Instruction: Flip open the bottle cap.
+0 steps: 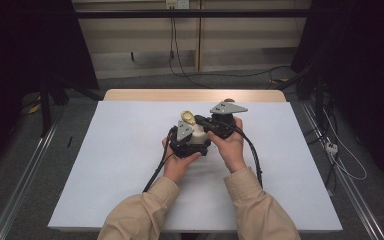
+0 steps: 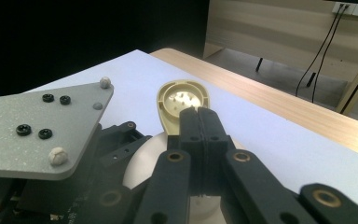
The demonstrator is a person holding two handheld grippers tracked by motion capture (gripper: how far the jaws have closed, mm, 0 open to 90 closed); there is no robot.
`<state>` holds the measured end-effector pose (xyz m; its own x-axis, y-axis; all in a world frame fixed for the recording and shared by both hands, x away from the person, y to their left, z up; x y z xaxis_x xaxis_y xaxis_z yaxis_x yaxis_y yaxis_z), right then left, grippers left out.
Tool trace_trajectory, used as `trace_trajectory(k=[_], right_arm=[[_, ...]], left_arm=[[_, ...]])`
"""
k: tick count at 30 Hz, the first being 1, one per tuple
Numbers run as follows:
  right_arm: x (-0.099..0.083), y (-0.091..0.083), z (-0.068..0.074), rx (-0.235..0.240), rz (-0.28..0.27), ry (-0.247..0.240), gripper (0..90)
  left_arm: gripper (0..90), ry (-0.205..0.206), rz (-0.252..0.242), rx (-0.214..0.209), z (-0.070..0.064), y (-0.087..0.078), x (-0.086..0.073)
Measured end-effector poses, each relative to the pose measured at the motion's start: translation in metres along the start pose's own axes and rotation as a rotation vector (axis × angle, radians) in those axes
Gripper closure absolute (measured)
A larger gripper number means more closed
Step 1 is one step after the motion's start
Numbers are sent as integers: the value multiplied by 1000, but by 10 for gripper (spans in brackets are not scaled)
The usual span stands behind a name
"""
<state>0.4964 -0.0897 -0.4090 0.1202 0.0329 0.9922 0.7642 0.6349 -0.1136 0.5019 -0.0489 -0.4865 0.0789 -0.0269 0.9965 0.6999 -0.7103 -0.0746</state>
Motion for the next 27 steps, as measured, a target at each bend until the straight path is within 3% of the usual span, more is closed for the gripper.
trace_trajectory(k=[10,13,19,27], right_arm=[[2,-3,3,9,-5,11,819],[2,-6,3,6,-9,19,739],[0,-15,-2,-3,-20,60,514],[0,-29,-2,-4,-36,90,355]], left_arm=[[46,-1,-14,-5,0,-1,0],[38,36,10,-12,1,-2,-3],[38,28,18,-9,1,-4,-4],[39,15,51,-45,3,-13,-7]])
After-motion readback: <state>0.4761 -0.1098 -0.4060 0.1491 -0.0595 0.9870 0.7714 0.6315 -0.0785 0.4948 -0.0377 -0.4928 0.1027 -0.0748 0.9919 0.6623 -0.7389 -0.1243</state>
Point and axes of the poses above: each handheld gripper's, and its own axes: y roughly forward along the jaws, x roughly out of its top, z roughly to its left, the point moved 9 cm from there along y, roughly forward along the jaws, and after that the axes turned 15 degrees about -z, right-handed, at the moved point
